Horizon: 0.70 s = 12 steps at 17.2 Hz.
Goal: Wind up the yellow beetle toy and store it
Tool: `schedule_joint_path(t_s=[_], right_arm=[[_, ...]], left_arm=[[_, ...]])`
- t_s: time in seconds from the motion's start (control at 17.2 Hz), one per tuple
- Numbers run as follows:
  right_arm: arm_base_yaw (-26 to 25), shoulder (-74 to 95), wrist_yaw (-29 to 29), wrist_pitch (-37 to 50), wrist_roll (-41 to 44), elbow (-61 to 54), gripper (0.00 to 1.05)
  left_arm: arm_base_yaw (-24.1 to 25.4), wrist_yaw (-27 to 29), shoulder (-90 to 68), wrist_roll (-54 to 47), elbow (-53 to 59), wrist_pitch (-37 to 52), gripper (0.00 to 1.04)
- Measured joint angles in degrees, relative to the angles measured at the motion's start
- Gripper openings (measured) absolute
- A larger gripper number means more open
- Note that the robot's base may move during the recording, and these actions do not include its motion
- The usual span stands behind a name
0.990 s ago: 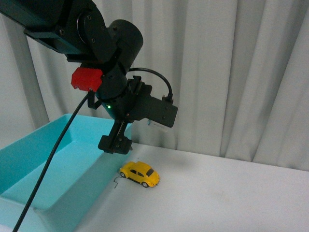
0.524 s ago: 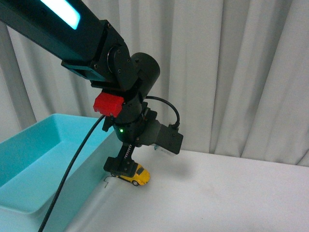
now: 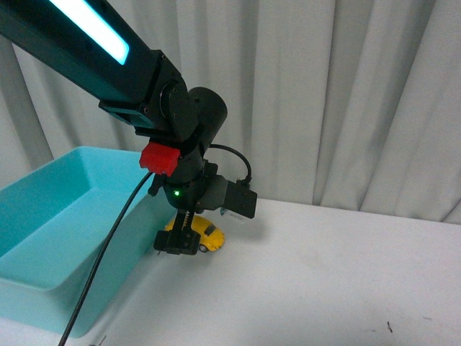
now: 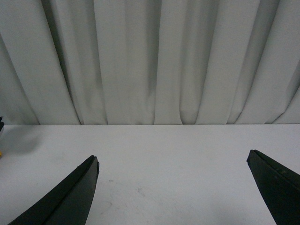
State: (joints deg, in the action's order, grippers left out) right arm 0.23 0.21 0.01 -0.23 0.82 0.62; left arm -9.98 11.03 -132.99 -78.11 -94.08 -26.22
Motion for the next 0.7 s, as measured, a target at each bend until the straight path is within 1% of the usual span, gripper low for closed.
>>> schedule_joint_path(t_s=[0.17,0.23,0.35,0.52,0.7], right_arm=[[0.00,0.00,0.00,0.00,0.00,0.00,0.98],[0.00,0.00,0.00,-0.02,0.00,0.00,0.98],[0.00,0.00,0.00,0.00,0.00,0.00,0.98],[0.00,0.00,0.00,-0.02,0.00,0.00,0.98],[0.00,0.00,0.00,-0.02,0.00,0.00,0.98]], left_arm=[[0.57,-0.76,-2.10,-0.42,-1.05,0.61,0.98],[0.76,-1.07,-2.23,-0.44,-1.07,0.46,0.94],[1.27,-0.81,-2.40,-0.26,-1.18,0.31,0.78],[1.53,-0.66,-2.56,-0.20,-1.27,0.13,0.71],[1.68,-0.52,-2.64,-0.15,-1.27,0.79,0.59]])
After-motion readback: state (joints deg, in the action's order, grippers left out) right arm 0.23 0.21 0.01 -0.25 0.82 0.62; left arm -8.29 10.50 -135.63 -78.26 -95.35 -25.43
